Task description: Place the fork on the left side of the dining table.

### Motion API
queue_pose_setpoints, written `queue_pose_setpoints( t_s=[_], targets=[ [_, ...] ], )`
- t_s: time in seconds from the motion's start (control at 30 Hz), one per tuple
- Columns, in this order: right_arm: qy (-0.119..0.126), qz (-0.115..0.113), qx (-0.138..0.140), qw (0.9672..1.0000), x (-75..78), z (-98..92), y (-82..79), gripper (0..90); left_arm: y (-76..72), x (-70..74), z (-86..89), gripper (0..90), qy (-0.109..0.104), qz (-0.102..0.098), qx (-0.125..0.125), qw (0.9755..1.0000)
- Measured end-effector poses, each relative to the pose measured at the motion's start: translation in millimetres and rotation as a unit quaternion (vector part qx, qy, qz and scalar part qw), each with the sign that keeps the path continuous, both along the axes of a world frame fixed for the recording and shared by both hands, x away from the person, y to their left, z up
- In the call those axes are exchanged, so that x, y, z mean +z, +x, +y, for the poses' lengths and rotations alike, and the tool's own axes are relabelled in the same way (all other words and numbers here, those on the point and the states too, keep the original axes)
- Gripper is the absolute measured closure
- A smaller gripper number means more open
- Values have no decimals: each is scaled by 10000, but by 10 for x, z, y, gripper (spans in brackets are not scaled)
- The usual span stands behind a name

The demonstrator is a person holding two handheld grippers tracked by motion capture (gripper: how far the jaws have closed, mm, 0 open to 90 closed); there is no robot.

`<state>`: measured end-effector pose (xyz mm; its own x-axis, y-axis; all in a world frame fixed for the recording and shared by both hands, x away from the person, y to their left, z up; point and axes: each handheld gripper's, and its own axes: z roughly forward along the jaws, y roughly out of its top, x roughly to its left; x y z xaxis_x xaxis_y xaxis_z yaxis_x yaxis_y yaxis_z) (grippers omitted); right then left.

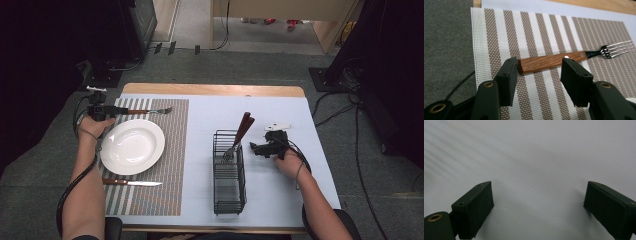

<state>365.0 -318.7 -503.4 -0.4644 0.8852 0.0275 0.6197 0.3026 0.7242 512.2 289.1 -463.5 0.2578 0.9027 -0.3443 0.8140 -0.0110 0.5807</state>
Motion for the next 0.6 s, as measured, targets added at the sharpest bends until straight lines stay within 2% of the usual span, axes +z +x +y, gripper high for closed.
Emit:
queue_pose_setpoints(
  t_s=[0.13, 0.27, 0.5, 0.6],
  targets=[
    [-1, 2, -3, 10000, 0, 0, 0, 81, -37, 70, -22, 485, 15, -157, -9, 9999],
    [2, 3, -2, 10000, 0, 0, 0, 81, -83, 135, -72, 488, -28, -227, -31, 9997],
    [-1, 2, 0, 10000, 0, 0, 0, 81, -205, 248, -310, 449, 62, -379, -277, 9989],
    [-1, 1, 1, 10000, 0, -1, 0, 81, -254, 298, -413, 426, 4, -455, -331, 9984]
  ],
)
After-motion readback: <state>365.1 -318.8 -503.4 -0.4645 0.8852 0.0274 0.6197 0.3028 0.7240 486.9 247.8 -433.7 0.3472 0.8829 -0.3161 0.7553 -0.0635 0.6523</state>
